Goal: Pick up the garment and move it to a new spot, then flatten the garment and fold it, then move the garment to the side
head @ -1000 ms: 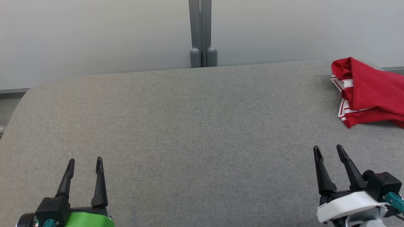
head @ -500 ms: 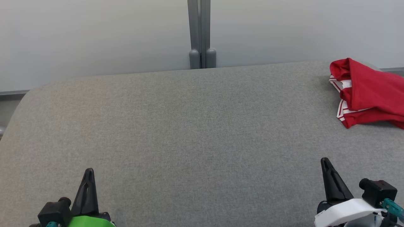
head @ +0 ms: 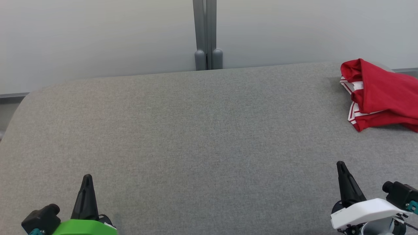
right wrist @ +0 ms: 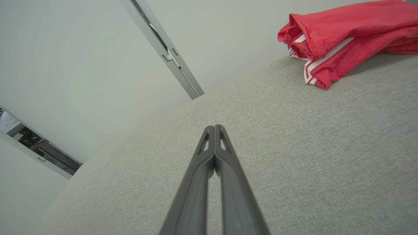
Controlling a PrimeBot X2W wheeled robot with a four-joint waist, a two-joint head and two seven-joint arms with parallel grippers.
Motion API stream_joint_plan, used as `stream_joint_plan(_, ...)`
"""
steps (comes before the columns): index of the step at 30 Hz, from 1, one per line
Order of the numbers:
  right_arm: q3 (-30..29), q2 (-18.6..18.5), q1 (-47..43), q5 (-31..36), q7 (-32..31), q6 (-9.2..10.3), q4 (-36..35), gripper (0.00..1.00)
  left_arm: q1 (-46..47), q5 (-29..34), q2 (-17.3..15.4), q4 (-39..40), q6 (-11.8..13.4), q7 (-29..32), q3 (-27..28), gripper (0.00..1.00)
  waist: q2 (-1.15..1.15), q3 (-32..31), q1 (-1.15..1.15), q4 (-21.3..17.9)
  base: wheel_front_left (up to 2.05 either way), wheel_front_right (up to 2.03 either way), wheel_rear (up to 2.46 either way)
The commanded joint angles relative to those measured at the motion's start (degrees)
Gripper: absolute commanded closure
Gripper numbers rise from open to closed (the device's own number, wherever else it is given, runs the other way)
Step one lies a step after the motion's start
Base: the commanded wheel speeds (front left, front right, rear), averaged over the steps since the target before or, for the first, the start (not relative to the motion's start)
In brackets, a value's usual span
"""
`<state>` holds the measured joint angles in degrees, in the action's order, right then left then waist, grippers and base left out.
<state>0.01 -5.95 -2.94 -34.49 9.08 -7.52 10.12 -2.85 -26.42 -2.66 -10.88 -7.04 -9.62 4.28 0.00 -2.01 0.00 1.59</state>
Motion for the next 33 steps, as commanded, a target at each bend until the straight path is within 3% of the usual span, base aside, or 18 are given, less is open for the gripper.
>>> stream_joint_plan(1,-0.5,0.0,1.8,-2.2,-0.5,0.01,-0.5,1.0,2.0,-2.6,-0.3,0.7,-0.1,0.4,0.4,1.0,0.0,0.0,0.0,0.0,0.0,0.0,0.0)
stream_joint_plan(33,-2.9,1.1,5.0,-25.2,-6.7,0.02,1.2,1.0,5.1,-28.6,-0.3,-0.8,-0.3,6.9,1.2,1.0,0.0,0.7,0.0,-0.5,0.0,0.0,0.0)
